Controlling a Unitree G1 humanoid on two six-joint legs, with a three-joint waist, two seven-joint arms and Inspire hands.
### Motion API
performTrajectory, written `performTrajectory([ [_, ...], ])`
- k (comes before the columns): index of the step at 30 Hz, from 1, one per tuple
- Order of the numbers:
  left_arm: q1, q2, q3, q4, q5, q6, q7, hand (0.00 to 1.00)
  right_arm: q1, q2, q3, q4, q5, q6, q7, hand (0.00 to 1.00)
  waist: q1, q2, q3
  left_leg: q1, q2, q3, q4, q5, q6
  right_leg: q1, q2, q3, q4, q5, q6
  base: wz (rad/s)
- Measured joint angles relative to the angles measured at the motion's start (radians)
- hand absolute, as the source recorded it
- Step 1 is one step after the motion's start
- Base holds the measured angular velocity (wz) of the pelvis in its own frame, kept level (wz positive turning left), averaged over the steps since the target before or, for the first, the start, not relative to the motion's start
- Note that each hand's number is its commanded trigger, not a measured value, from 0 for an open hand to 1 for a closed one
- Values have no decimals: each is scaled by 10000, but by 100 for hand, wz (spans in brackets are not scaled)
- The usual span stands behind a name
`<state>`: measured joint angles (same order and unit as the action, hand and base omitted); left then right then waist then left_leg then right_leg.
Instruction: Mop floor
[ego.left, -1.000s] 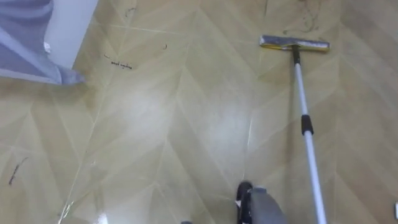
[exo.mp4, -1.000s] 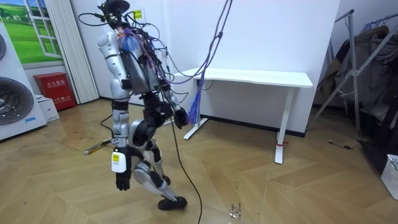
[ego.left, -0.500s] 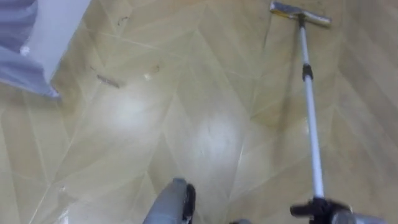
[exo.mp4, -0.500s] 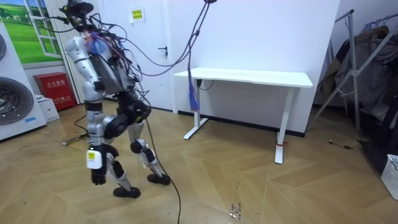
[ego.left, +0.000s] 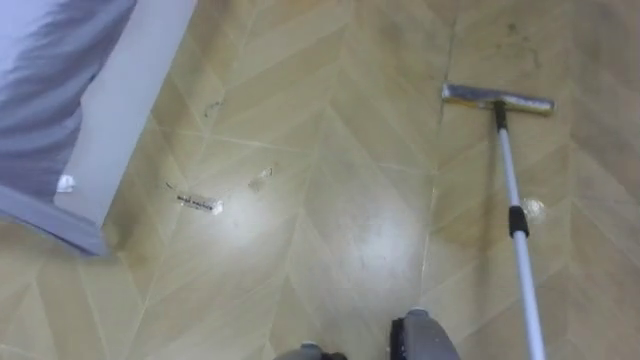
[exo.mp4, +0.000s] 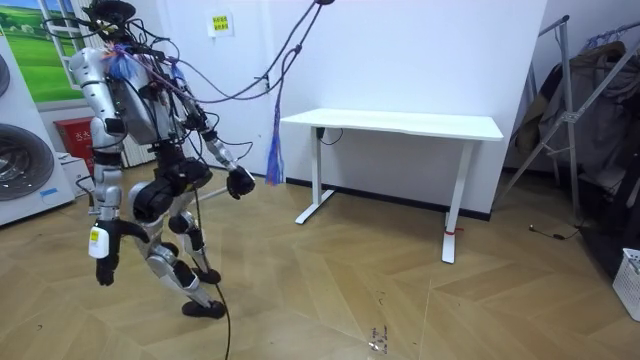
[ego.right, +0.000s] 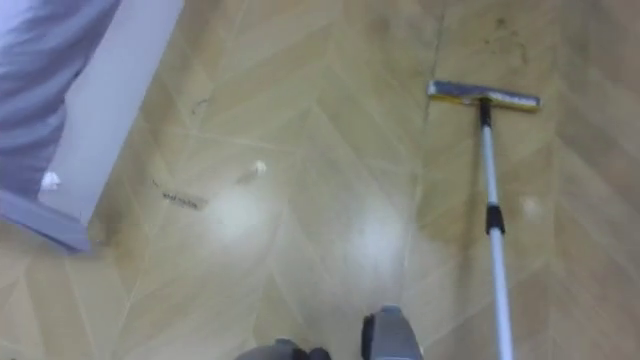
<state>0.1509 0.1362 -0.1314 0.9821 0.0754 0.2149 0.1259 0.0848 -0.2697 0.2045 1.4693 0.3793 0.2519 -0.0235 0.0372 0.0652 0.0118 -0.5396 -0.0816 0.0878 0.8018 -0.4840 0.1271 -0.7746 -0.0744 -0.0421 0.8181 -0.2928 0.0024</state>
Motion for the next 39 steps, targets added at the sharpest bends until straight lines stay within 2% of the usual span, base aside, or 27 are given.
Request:
performTrajectory([
  [2, 46, 26, -2, 117, -66, 188, 2, 0, -313, 3, -38, -83, -160, 196, -114, 100, -11, 12, 2, 303, 186, -150, 235, -322, -253, 366, 75, -194, 180, -195, -219, -9],
  [3, 22, 77, -1, 112, -220, 204, 30, 0, -800, -31, -136, -2, -294, 324, -213, 100, 0, -61, 26, 222, 279, -97, 876, -364, -364, 394, 63, -303, 516, -465, -309, 7],
  [5, -3, 110, -100, -5, -559, 206, 244, 0, -2065, -313, -291, 169, -535, 376, -529, 100, 241, -187, 89, -636, 768, 176, 3278, 283, -1082, 419, 338, -223, 1253, -1028, -538, -17],
  [7, 42, 165, -111, -221, -932, 201, 359, 0, -3068, -620, -183, -5, -421, 311, -554, 100, 554, -387, 155, -1278, 927, 119, 4526, 919, -1252, 434, 497, -58, 1629, -1325, -754, -33],
  [8, 45, 203, -112, -299, -1067, 169, 397, 0, -3376, -696, -70, -103, -284, 270, -558, 100, 581, -452, 158, -1533, 919, 66, 4584, 892, -1258, 434, 509, -40, 1701, -1425, -757, 0],
  [9, 41, 317, -112, -528, -1138, 144, 410, 0, -3814, -794, 87, -377, 17, 148, -569, 100, 668, -619, 170, -2130, 938, 50, 4340, 865, -1218, 467, 578, 25, 1764, -1563, -701, 5],
  [10, 74, 403, -101, -701, -1131, 96, 447, 0, -4158, -821, 93, -550, 317, 71, -518, 100, 958, -859, 249, -2533, 999, 60, 3496, 870, -1225, 606, 577, 62, 1683, -1572, -674, -5],
  [11, 118, 418, -100, -716, -1128, 60, 456, 0, -4336, -818, 91, -604, 493, 64, -443, 100, 1077, -927, 245, -2660, 1038, 42, 2810, 886, -1250, 716, 580, 63, 1580, -1581, -686, -20],
  [12, 254, 422, -100, -825, -1142, 31, 444, 0, -4509, -808, 84, -751, 799, -6, -260, 100, 1149, -962, 211, -2776, 1046, -86, 1265, 1093, -1357, 1013, 591, 27, 1293, -1642, -611, -5],
  [13, 307, 444, -96, -807, -1179, 15, 385, 0, -4517, -793, 66, -797, 1058, -86, -92, 100, 1138, -986, 150, -2798, 1001, -78, 463, 1938, -1034, 1352, 473, 15, 1059, -1784, -466, 10],
  [14, 339, 447, -93, -806, -1167, 29, 361, 0, -4460, -806, 66, -783, 1174, -99, -1, 100, 1090, -1007, 122, -2697, 977, -25, 302, 2170, -928, 1493, 401, -10, 966, -1856, -366, 43],
  [15, 363, 443, -81, -802, -1076, 41, 273, 0, -4194, -874, -72, -761, 1371, -136, 128, 100, 926, -992, 101, -2513, 826, 34, 170, 2232, -538, 1709, 274, -97, 758, -1998, -145, 58],
  [16, 222, 446, -80, -805, -1023, 34, 134, 0, -3806, -918, -235, -737, 1448, -164, 227, 100, 908, -1022, 82, -2375, 652, 98, 37, 2189, -301, 1889, 66, -114, 612, -2048, -53, 54],
  [18, 48, 425, -90, -796, -906, 21, -63, 0, -3132, -976, -230, -555, 1510, -351, 372, 100, 762, -945, 63, -2145, 392, 226, -41, 1964, -44, 2055, -151, -108, 767, -2029, -10, 37],
  [20, -39, 417, -32, -769, -686, -126, -105, 0, -2369, -991, -200, -227, 1272, -413, 389, 100, 753, -854, 32, -1907, 151, 343, -50, 1689, 156, 2017, -334, 88, 1417, -1803, 357, 22],
  [21, -11, 379, -18, -771, -597, -203, -105, 0, -1761, -1017, -200, -95, 1180, -414, 354, 100, 708, -664, -16, -1731, 13, 372, 2, 1471, 259, 1957, -460, 128, 1921, -1550, 481, 17],
  [22, 7, 345, -24, -773, -591, -215, -103, 0, -1246, -986, -208, 90, 1107, -410, 223, 100, 594, -430, -11, -1514, -111, 328, 3, 1242, 362, 1812, -486, 271, 2449, -1166, 513, 19],
  [23, 44, 345, -25, -767, -591, -230, -101, 0, -800, -906, -238, 135, 1017, -401, 85, 100, 459, -228, -68, -1383, -205, 261, -11, 1055, 439, 1521, -464, 482, 3042, -685, 535, 10],
  [24, 51, 347, -43, -758, -605, -225, -94, 0, -617, -853, -299, 130, 960, -401, 47, 100, 396, -147, -96, -1367, -223, 223, -6, 982, 464, 1316, -428, 558, 3325, -555, 516, -12],
  [27, 78, 329, -135, -747, -604, -223, -76, 0, -303, -593, -304, 110, 856, -408, -120, 100, 178, 157, -21, -1202, -236, 85, -170, 879, 520, 18, -18, 689, 3367, -710, 500, -24],
  [29, 100, 321, -130, -797, -613, -240, -45, 0, -191, -350, -301, 83, 845, -412, -300, 100, 134, 122, -7, -938, -235, 87, -386, 809, 482, -491, 240, 602, 2165, -695, 463, -17],
  [31, 163, 278, -109, -766, -604, -196, 18, 0, -215, -163, -333, 56, 757, -303, -347, 100, 125, 35, 30, -562, -237, 86, -389, 502, 380, -767, 309, 320, 244, -261, 75, -2],
  [32, 203, 263, -115, -758, -598, -140, 26, 0, -226, -142, -365, 56, 728, -273, -374, 100, 109, 9, 30, -462, -236, 85, -341, 385, 347, -743, 303, 215, -105, -138, 5, 4],
  [33, 287, 229, -110, -626, -633, -41, 24, 0, -278, -140, -488, 54, 585, -132, -424, 100, 101, -30, 40, -238, -238, 9, -189, 110, 274, -611, 212, 15, -254, 68, -185, 6],
  [36, 373, 253, -65, -328, -673, 265, 35, 0, -817, -221, -710, 34, 399, 125, -599, 100, 241, -28, 10, 138, -89, -202, 361, -435, -123, -162, 146, -441, 211, -136, -471, 4],
  [38, 359, 293, -103, -298, -851, 271, 116, 0, -1533, -350, -717, 249, 400, 186, -699, 100, 266, -79, 46, -397, 115, -61, 2093, -161, -720, -113, 181, -437, 831, -425, -532, 12],
  [39, 417, 295, -146, -330, -1018, 262, 156, 0, -2157, -539, -717, 297, 276, 291, -709, 100, 368, -171, 76, -907, 332, 30, 3460, 396, -1119, -87, 255, -395, 1246, -756, -600, -14],
])
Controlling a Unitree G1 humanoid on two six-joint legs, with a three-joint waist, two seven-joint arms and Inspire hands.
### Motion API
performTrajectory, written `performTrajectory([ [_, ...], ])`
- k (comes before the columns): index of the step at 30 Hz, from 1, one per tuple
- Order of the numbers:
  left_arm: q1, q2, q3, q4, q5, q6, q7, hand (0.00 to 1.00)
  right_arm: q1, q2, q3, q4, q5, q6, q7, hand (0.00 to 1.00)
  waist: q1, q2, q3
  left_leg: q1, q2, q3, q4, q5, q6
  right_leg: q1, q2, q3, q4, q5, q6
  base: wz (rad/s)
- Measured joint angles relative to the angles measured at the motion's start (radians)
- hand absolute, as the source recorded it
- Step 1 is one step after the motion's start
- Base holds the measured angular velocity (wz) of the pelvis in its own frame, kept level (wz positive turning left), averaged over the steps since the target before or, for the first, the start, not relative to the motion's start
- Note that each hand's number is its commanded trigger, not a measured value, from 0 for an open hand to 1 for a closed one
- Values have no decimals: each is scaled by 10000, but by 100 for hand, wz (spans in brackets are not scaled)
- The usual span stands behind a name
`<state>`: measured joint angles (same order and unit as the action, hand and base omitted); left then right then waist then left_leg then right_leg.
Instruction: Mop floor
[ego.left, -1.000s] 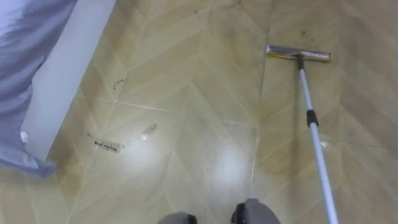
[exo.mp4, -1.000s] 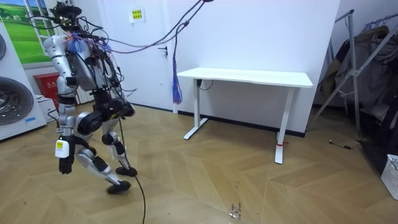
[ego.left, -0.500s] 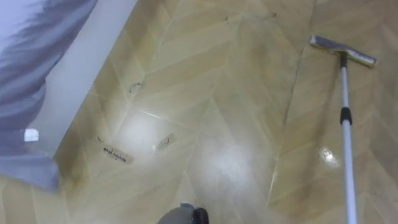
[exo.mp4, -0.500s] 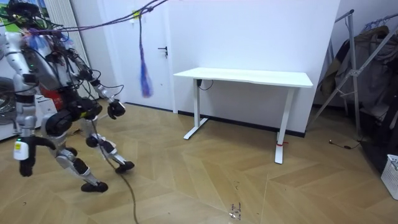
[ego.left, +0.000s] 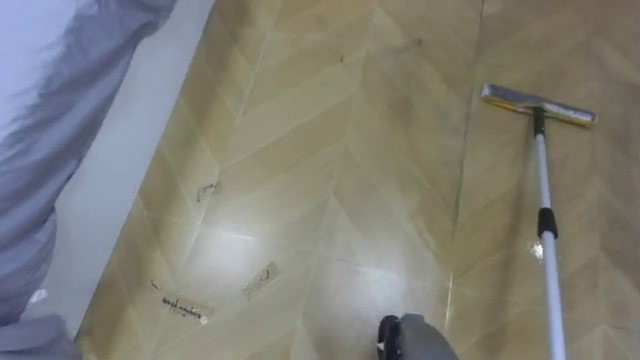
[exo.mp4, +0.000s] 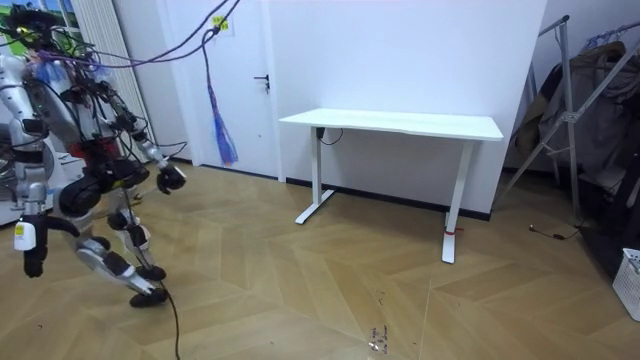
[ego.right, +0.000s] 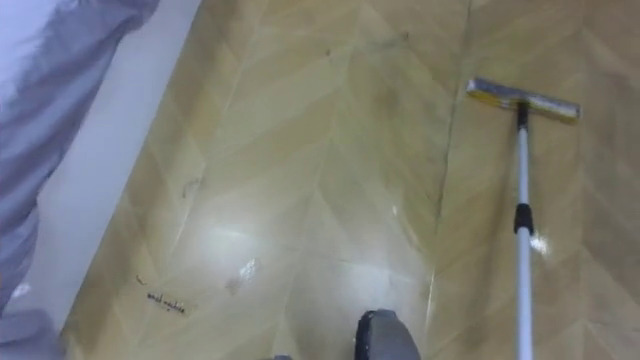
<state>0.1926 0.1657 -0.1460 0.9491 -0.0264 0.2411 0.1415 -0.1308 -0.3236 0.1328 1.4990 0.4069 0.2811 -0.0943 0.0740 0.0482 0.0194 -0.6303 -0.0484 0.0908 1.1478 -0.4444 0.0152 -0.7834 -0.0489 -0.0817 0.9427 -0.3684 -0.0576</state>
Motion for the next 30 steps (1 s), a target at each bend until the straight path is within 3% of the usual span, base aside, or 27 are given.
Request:
performTrajectory([
  [1, 6, 33, -12, -71, -194, -3, 29, 0, -658, -195, 11, -65, -78, 6, 12, 100, 174, -181, 28, -463, 54, 56, 960, 546, -23, -12, 4, 88, 354, -292, -72, -19],
  [2, 0, 58, -12, -98, -239, -9, 48, 0, -990, -286, 28, -144, -73, -9, 34, 100, 199, -249, 49, -712, 65, 16, 1088, 553, -85, -11, 3, 101, 472, -416, -89, -6],
  [3, -5, 139, -17, -266, -233, -75, 58, 0, -1640, -412, 56, -308, -50, -112, 48, 100, 217, -404, 106, -1359, 231, 19, 912, 494, 5, 14, 33, 109, 629, -563, -204, 0],
  [5, -27, 230, -15, -459, -205, -213, 58, 0, -2280, -497, 132, -611, 21, -244, 61, 100, 487, -682, 193, -2162, 504, -35, -374, 512, -20, 208, 84, 139, 622, -728, -243, -7],
  [6, 10, 236, -23, -460, -220, -280, 46, 0, -2576, -520, 137, -669, 177, -319, 149, 100, 642, -811, 197, -2356, 542, -129, -1792, 705, -200, 484, 87, 112, 484, -869, -176, -3],
  [7, 82, 262, -39, -485, -218, -307, 30, 0, -2615, -508, 114, -792, 264, -332, 267, 100, 680, -868, 131, -2341, 557, -175, -2657, 1334, -38, 855, 18, 145, 377, -1117, 16, 11],
  [8, 119, 264, -82, -487, -218, -307, 26, 0, -2550, -511, 102, -799, 292, -322, 325, 100, 664, -909, 74, -2270, 505, -160, -2827, 1476, 46, 1043, -48, 144, 290, -1216, 133, 30],
  [9, 84, 251, -161, -494, -173, -308, -27, 0, -2347, -556, 115, -807, 310, -284, 347, 100, 666, -920, 25, -1940, 497, -18, -3026, 1640, 316, 1357, -168, 55, 23, -1282, 346, 36],
  [11, -37, 241, -160, -494, -44, -297, -214, 0, -1885, -641, 124, -804, 356, -300, 487, 100, 681, -894, 24, -1644, 496, 231, -3064, 1671, 706, 1806, -364, -33, -213, -1411, 516, 24],
  [13, -294, 225, -161, -531, -18, -326, -276, 0, -1211, -745, 208, -704, 383, -431, 622, 100, 619, -773, 34, -1337, 193, 405, -2938, 1296, 1159, 1852, -614, 151, 512, -1234, 761, 19],
  [14, -336, 218, -160, -561, -20, -373, -274, 0, -1063, -777, 220, -651, 372, -437, 620, 100, 579, -694, 39, -1270, 116, 421, -2896, 1194, 1231, 1828, -699, 200, 772, -1108, 888, 24],
  [15, -455, 202, -179, -579, -23, -503, -270, 0, -762, -837, 236, -458, 378, -505, 603, 100, 480, -451, 56, -1144, 6, 387, -2787, 958, 1334, 1688, -742, 297, 1258, -838, 969, 20],
  [16, -516, 205, -195, -589, -23, -613, -256, 0, -490, -837, 296, -315, 359, -532, 500, 100, 393, -256, 26, -1047, -107, 363, -2778, 754, 1431, 1438, -734, 532, 1790, -398, 1038, 13],
  [18, -595, 185, -151, -593, -8, -725, -238, 0, 57, -741, 326, -312, 359, -540, 252, 100, 382, -64, 4, -909, -211, 352, -2855, 534, 1528, 950, -611, 937, 2411, 6, 1128, -7],
  [21, -572, 146, -149, -582, 13, -661, -162, 0, 835, -244, 336, -312, 354, -635, -122, 100, 122, 77, 7, -557, -291, 322, -3180, 391, 1539, -49, -323, 1018, 1975, -26, 1110, -1],
  [23, -455, 36, -148, -516, 294, -595, -144, 0, 1202, 44, 335, -317, 244, -717, -228, 100, -95, 102, -18, -238, -344, 186, -3454, 352, 1464, -316, -172, 1047, 561, 0, 1078, 17],
  [24, -421, -11, -159, -441, 310, -576, -135, 0, 1348, 206, 336, -316, 242, -730, -252, 100, -256, 94, -24, -67, -341, 77, -3550, 293, 1359, -383, -132, 1038, -633, 280, 881, 18],
  [25, -361, -21, -154, -411, 327, -502, -124, 0, 1489, 367, 332, -319, 206, -730, -247, 100, -394, -2, -75, 105, -340, 10, -3567, 173, 1246, -349, -90, 999, -1511, 873, 816, 21],
  [26, -323, -35, -153, -364, 401, -461, -116, 0, 1563, 436, 313, -323, 151, -730, -243, 100, -458, -58, -118, 183, -343, -45, -3563, 105, 1168, -295, -78, 938, -1612, 1161, 772, 11],
  [27, -289, -95, -151, -247, 404, -395, -60, 0, 1660, 522, 275, -327, 74, -718, -210, 100, -467, -93, -161, 384, -245, -149, -3559, -31, 989, -73, 36, 800, -1702, 1349, 600, -6],
  [28, -287, -155, -151, -134, 380, -308, -30, 0, 1657, 548, 226, -363, -45, -684, -173, 100, -432, -64, -156, 598, -82, -276, -3573, -162, 825, 199, 190, 654, -1811, 1325, 414, -11],
  [30, -390, -209, -131, 26, 369, -218, -28, 0, 1670, 571, 218, -415, -54, -581, -152, 100, -460, -94, -139, 973, 32, -467, -3641, -281, 653, 573, 232, 460, -1771, 1175, 255, 8],
])
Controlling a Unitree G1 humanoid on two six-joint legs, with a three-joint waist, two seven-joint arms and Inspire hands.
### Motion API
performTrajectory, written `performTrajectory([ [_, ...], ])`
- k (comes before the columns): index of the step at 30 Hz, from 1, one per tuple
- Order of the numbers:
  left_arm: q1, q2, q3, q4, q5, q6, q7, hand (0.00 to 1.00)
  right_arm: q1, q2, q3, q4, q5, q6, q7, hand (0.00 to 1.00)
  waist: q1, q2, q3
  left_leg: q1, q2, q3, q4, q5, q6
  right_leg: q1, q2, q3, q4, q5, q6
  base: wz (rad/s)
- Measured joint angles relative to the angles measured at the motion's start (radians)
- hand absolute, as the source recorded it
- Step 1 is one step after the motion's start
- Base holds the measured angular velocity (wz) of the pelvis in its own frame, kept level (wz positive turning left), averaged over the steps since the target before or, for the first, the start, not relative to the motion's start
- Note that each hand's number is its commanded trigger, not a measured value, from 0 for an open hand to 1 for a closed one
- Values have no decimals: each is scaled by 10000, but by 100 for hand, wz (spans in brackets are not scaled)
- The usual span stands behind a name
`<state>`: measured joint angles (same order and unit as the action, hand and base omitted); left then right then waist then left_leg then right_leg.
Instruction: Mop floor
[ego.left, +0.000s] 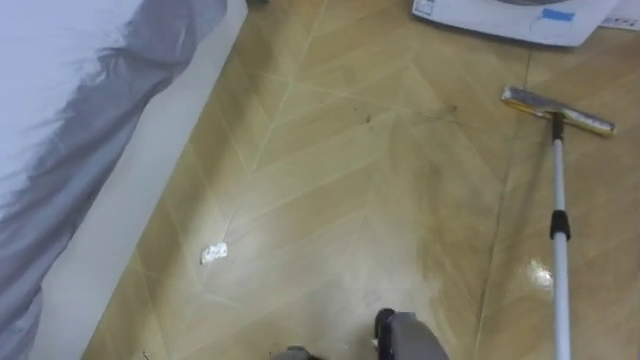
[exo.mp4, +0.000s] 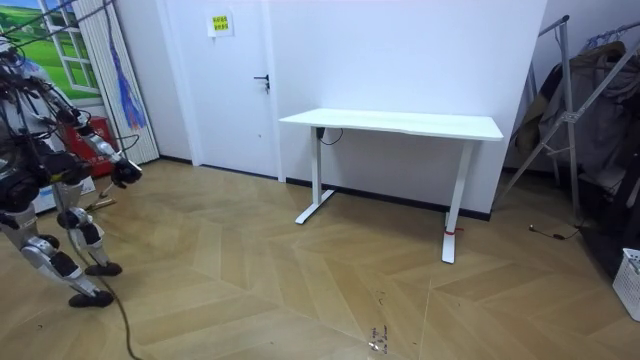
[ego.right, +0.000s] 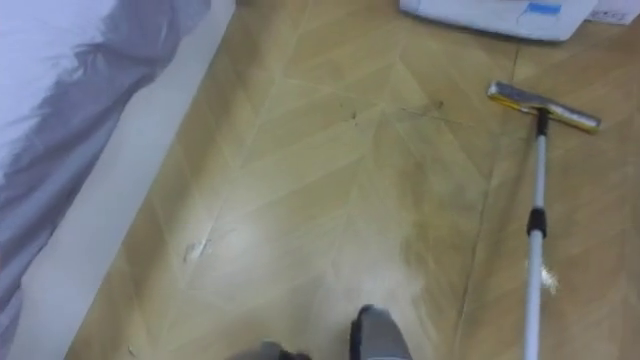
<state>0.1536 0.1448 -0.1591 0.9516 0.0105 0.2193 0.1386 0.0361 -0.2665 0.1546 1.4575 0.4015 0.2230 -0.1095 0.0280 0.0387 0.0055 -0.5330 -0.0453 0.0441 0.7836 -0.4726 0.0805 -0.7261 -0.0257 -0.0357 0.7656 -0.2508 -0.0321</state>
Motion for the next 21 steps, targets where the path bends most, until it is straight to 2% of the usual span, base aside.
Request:
performTrajectory([
  [3, -136, -48, -15, 106, -278, 15, 69, 0, -486, -26, -24, -152, 100, 392, -201, 100, -6, -72, 42, 466, 148, -223, -6, -213, -246, 483, 47, -237, 192, -484, -274, 17],
  [4, -137, -24, -10, 135, -278, 14, 75, 0, -922, -99, -27, -104, 235, 439, -277, 100, 49, -183, 101, 558, 162, -239, 6, -250, -319, 542, 94, -236, 280, -569, -374, 7],
  [6, -168, 1, 20, 104, -257, 11, 81, 0, -1625, -216, -82, -150, 452, 473, -395, 100, 92, -217, 140, 513, 172, -160, 232, -219, -435, 545, 106, -265, 442, -708, -494, 8],
  [7, -181, 19, 33, 139, -180, 6, 113, 0, -2177, -251, -224, -163, 609, 465, -399, 100, 136, -273, 177, 459, 194, -158, 423, -127, -587, 563, 119, -247, 497, -738, -530, 6],
  [9, -182, 73, 30, 98, -184, -20, 123, 0, -2922, -267, -229, -178, 901, 290, -301, 100, 157, -367, 230, 457, 234, -161, 468, -38, -744, 634, 177, -220, 472, -711, -519, 10],
  [12, -222, 157, 40, 65, -184, -90, 123, 0, -3736, -331, -382, -195, 1381, 189, 10, 100, 461, -427, 268, 729, 333, -207, -184, 21, -751, 790, 370, -208, -2, -445, -564, 0],
  [14, -165, 236, 94, 134, -175, -68, 114, 0, -3507, -244, -391, -156, 1491, 163, 259, 100, 591, -584, 313, 1284, 355, -301, -1044, 260, -686, 1270, 452, -262, -727, -138, -558, 0],
  [17, 10, 221, 270, 131, -163, -69, 42, 0, -2928, -256, -373, -160, 1482, 11, 661, 100, 551, -583, 309, 2010, 382, -318, -1943, 630, -628, 2081, 456, -381, -1634, 179, -499, 3],
  [20, 101, 264, 754, 194, -140, -100, 3, 0, -1856, -189, -211, -158, 1488, -210, 1103, 100, 543, -557, 255, 3260, 473, -305, -3372, 1114, -547, 3374, 507, -546, -2968, 593, -423, 6],
  [21, 173, 282, 908, 181, -53, -93, -29, 0, -1403, -167, -191, -164, 1456, -270, 1237, 100, 529, -560, 171, 3755, 491, -302, -3965, 1316, -528, 3830, 601, -533, -3443, 743, -379, 4],
])
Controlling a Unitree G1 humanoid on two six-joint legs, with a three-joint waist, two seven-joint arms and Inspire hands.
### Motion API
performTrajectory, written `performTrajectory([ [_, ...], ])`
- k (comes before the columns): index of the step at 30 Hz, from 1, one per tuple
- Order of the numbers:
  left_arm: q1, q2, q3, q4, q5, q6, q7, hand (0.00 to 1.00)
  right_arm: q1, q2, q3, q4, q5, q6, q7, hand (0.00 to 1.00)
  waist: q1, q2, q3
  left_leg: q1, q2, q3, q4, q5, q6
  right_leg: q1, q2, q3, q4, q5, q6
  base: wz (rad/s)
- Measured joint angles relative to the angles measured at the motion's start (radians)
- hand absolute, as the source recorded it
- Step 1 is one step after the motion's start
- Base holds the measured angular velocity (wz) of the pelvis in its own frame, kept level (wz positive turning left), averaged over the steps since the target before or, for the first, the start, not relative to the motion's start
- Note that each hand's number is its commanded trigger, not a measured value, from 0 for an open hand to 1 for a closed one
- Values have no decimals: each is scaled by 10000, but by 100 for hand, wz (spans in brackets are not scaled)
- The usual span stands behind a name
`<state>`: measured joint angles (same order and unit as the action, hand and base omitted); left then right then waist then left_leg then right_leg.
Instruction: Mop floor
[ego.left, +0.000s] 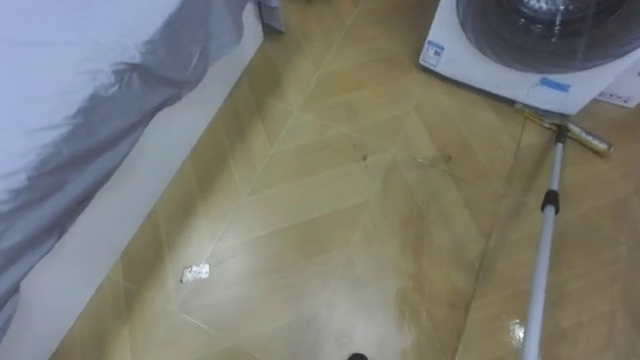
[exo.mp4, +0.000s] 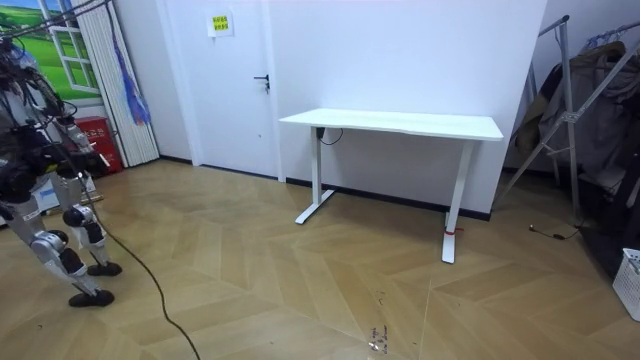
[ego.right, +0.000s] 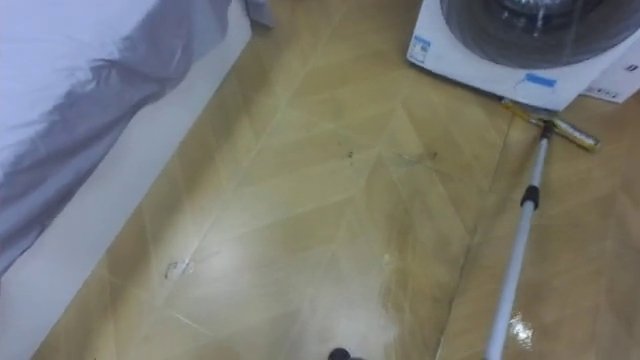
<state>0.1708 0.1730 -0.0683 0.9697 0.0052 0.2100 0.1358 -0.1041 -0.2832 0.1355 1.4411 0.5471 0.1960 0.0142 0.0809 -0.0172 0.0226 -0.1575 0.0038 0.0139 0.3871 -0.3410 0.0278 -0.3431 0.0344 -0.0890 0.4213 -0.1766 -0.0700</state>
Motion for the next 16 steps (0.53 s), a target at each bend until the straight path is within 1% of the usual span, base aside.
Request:
performTrajectory([
  [1, 156, -9, 138, -68, 98, -6, -28, 0, 464, -5, -3, 15, -195, -22, 120, 100, 2, 44, -147, 516, 9, -7, -571, 182, 12, 458, 62, 13, -446, 133, 28, 0],
  [2, 239, -17, 189, -66, 135, -23, -56, 0, 653, -7, -9, 49, -415, -49, 131, 100, 1, 76, -192, 768, 23, -7, -796, 239, 16, 692, 98, 15, -623, 183, 39, -11],
  [3, 389, -29, 312, -34, 298, -23, -133, 0, 956, -6, -26, 220, -994, -89, 111, 100, -60, 127, -236, 1291, 47, 26, -1173, 296, 35, 1101, 142, -12, -797, 194, 56, -7],
  [4, 524, -33, 444, 41, 458, 19, -132, 0, 1198, -3, -34, 453, -1595, -88, 103, 100, -242, 83, -225, 1711, 44, 53, -1392, 354, 53, 1431, 144, -14, -796, 110, 76, -6],
  [5, 576, -30, 501, 108, 565, 25, -119, 0, 1381, -1, -46, 457, -1858, -79, 93, 100, -288, 147, -233, 1891, 44, 75, -1480, 371, 57, 1544, 146, -8, -790, 69, 87, -3],
  [6, 642, -20, 623, 252, 768, 56, -83, 0, 1716, 16, -74, 401, -2347, -27, 95, 100, -403, 80, -284, 2128, 51, 133, -1523, 375, 57, 1750, 160, 28, -801, 6, 95, -9],
  [7, 688, -11, 681, 393, 853, 157, -61, 0, 1895, 50, -162, 372, -2797, 79, 111, 100, -534, 104, -253, 2334, 67, 186, -1553, 376, 56, 1962, 181, 56, -856, -13, 101, -11],
  [8, 701, -16, 683, 416, 904, 242, -60, 0, 1996, 66, -231, 338, -2934, 120, 114, 100, -601, 93, -252, 2425, 82, 219, -1575, 376, 56, 2048, 192, 65, -898, -17, 101, -6],
  [9, 710, -36, 679, 409, 1077, 326, -62, 0, 2178, 123, -292, 248, -3145, 166, 122, 100, -748, 66, -237, 2562, 107, 316, -1626, 377, 53, 2181, 204, 66, -962, -20, 106, -3],
  [10, 707, -50, 674, 398, 1151, 329, -70, 0, 2344, 191, -327, 118, -3214, 217, 138, 100, -815, 28, -229, 2688, 116, 429, -1700, 377, 53, 2241, 211, 93, -972, -46, 116, -4],
  [11, 707, -59, 671, 399, 1159, 324, -74, 0, 2422, 235, -358, 44, -3258, 244, 155, 100, -829, 15, -235, 2749, 117, 463, -1744, 377, 53, 2256, 225, 133, -963, -50, 116, -17],
  [13, 733, -89, 664, 404, 1157, 332, -106, 0, 2434, 424, -414, -74, -3524, 249, 213, 100, -831, 8, -231, 2956, 146, 673, -1856, 376, 54, 2322, 331, 376, -969, -32, 112, -31],
  [14, 731, -85, 668, 404, 1158, 347, -106, 0, 2432, 483, -423, -79, -3548, 252, 213, 100, -864, 1, -221, 3014, 151, 666, -1861, 376, 53, 2375, 342, 386, -978, -24, 108, -16],
  [16, 722, -82, 676, 400, 1157, 461, -155, 0, 2431, 625, -503, -235, -3582, 494, 216, 100, -992, 19, -215, 3227, 153, 675, -1923, 375, 53, 2491, 355, 391, -955, -25, 106, 0],
])
